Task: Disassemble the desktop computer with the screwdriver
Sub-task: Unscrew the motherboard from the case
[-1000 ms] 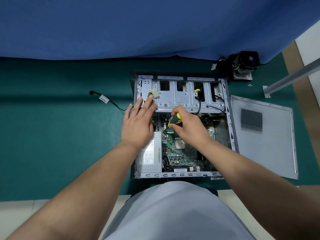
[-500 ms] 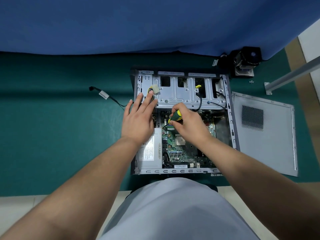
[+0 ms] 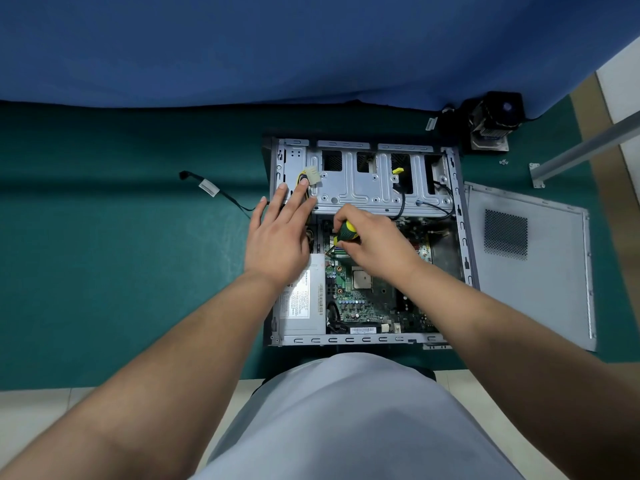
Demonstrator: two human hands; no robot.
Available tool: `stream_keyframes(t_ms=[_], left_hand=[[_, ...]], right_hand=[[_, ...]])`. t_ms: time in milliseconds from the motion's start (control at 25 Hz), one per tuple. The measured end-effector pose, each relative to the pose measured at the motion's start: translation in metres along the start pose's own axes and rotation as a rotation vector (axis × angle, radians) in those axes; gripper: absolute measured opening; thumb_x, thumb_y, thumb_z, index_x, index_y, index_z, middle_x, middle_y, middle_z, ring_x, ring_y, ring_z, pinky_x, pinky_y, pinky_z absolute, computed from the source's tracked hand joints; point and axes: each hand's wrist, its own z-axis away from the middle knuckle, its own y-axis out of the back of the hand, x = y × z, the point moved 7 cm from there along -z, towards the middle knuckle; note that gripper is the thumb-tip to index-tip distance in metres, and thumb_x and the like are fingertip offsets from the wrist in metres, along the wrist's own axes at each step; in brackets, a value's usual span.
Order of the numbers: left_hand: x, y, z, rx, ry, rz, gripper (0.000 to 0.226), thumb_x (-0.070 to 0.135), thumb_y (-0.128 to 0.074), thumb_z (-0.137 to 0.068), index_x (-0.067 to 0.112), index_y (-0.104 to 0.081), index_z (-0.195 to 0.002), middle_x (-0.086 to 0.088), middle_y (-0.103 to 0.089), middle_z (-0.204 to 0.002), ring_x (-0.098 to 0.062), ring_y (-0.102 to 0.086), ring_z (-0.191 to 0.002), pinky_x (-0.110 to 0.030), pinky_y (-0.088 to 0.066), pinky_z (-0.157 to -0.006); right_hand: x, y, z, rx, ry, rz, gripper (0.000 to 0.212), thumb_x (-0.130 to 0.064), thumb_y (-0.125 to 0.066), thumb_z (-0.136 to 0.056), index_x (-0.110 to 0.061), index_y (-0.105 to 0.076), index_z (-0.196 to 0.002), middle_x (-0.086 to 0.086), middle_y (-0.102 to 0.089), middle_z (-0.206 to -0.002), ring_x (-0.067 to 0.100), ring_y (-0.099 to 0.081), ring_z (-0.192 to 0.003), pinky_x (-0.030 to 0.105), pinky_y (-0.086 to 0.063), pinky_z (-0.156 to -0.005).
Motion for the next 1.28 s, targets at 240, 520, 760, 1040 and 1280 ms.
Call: stream_keyframes(t_ms=[240, 520, 760, 1040, 1280], left_hand=[[0.0, 0.001, 0.001, 0.005, -0.004, 0.008, 0.068, 0.02, -0.055, -0.09, 0.033, -0.037, -0.155, 0.013, -0.012, -0.171, -0.019, -0.009, -0.158, -0.046, -0.009, -0.128], [0.001, 0.001, 0.001, 0.017, -0.003, 0.026, 0.067, 0.019, -0.058, -0.09, 0.032, -0.039, -0.154, 0.014, -0.014, -0.171, -0.019, -0.01, -0.158, -0.045, -0.008, -0.128], [0.001, 0.001, 0.002, 0.012, -0.003, 0.024, 0.066, 0.02, -0.058, -0.092, 0.032, -0.039, -0.154, 0.014, -0.013, -0.171, -0.018, -0.01, -0.158, -0.044, -0.008, -0.128], [0.002, 0.002, 0.001, -0.01, -0.004, 0.028, 0.068, 0.019, -0.057, -0.092, 0.032, -0.038, -0.155, 0.014, -0.011, -0.171, -0.018, -0.008, -0.159, -0.045, -0.008, -0.128], [0.003, 0.004, 0.001, 0.004, -0.004, 0.04, 0.066, 0.017, -0.057, -0.09, 0.031, -0.042, -0.153, 0.014, -0.015, -0.171, -0.018, -0.01, -0.159, -0.046, -0.01, -0.128]], right_hand=[[-0.006, 0.009, -0.02, -0.199, -0.101, 0.017, 0.016, -0.034, -0.071, -0.089, -0.036, -0.056, -0.095, -0.004, -0.065, -0.087, 0.018, -0.062, -0.07, 0.036, -0.051, -0.064], [-0.029, 0.014, -0.022, -0.191, 0.151, 0.586, 0.039, -0.05, -0.034, -0.106, -0.017, -0.045, -0.123, 0.003, -0.052, -0.078, 0.03, -0.058, -0.076, 0.039, -0.045, -0.059], [-0.034, 0.015, -0.021, -0.147, 0.18, 0.646, 0.052, -0.06, -0.028, -0.102, -0.018, -0.039, -0.13, 0.002, -0.051, -0.07, 0.027, -0.051, -0.068, 0.033, -0.032, -0.051], [-0.03, 0.017, -0.022, -0.114, 0.2, 0.593, 0.049, -0.056, -0.041, -0.096, -0.019, -0.036, -0.127, 0.0, -0.044, -0.076, 0.027, -0.055, -0.078, 0.032, -0.029, -0.054], [-0.03, 0.016, -0.02, -0.155, 0.206, 0.584, 0.047, -0.048, -0.04, -0.094, -0.017, -0.041, -0.129, -0.004, -0.04, -0.077, 0.025, -0.053, -0.08, 0.032, -0.03, -0.055]])
